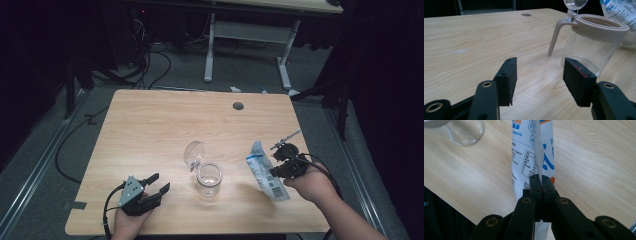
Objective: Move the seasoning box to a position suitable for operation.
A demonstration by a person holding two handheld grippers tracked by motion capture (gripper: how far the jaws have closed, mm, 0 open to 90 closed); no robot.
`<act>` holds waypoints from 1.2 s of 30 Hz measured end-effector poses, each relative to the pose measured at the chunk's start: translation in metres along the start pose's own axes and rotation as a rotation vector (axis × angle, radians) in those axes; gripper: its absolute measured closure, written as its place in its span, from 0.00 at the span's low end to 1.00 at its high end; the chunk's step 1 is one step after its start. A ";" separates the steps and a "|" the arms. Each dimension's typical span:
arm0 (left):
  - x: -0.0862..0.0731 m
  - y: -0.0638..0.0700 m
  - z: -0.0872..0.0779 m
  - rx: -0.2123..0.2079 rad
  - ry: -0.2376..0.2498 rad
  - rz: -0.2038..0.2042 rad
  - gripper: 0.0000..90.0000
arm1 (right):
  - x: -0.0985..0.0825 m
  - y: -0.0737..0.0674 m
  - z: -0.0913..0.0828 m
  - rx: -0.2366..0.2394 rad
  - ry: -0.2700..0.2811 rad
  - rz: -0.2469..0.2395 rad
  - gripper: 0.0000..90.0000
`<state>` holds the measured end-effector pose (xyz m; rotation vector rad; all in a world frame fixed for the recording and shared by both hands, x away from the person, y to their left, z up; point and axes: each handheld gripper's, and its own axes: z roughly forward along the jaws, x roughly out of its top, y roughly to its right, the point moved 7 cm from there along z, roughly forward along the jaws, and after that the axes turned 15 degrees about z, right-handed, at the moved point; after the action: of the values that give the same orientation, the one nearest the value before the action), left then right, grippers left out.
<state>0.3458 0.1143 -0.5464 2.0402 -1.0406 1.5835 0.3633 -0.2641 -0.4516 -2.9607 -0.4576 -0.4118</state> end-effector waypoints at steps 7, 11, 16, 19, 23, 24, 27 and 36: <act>0.000 0.000 0.000 0.001 -0.001 0.005 0.50 | -0.001 -0.001 0.000 -0.012 -0.044 -0.017 1.00; 0.001 0.002 0.000 -0.004 -0.002 0.011 0.50 | 0.000 -0.001 -0.002 -0.019 -0.057 -0.018 1.00; 0.001 0.005 0.001 -0.009 0.001 0.024 0.51 | -0.001 -0.001 -0.001 -0.028 -0.074 -0.019 1.00; 0.002 0.009 0.002 -0.018 -0.004 0.040 0.51 | -0.002 -0.001 -0.002 -0.031 -0.081 -0.017 1.00; 0.004 0.013 0.003 -0.034 -0.005 0.043 0.51 | -0.002 -0.002 -0.005 -0.033 -0.081 -0.031 1.00; 0.005 0.015 0.003 -0.039 -0.005 0.047 0.51 | -0.002 -0.003 -0.007 -0.033 -0.081 -0.030 1.00; 0.008 0.023 0.005 -0.055 0.002 0.060 0.51 | -0.002 -0.007 -0.011 -0.029 -0.079 -0.022 1.00; 0.022 0.065 0.013 -0.140 0.028 0.150 0.49 | -0.001 -0.023 -0.019 -0.024 -0.067 -0.049 1.00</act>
<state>0.3090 0.0548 -0.5402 1.8808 -1.2822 1.5579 0.3503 -0.2459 -0.4320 -2.9988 -0.5378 -0.3267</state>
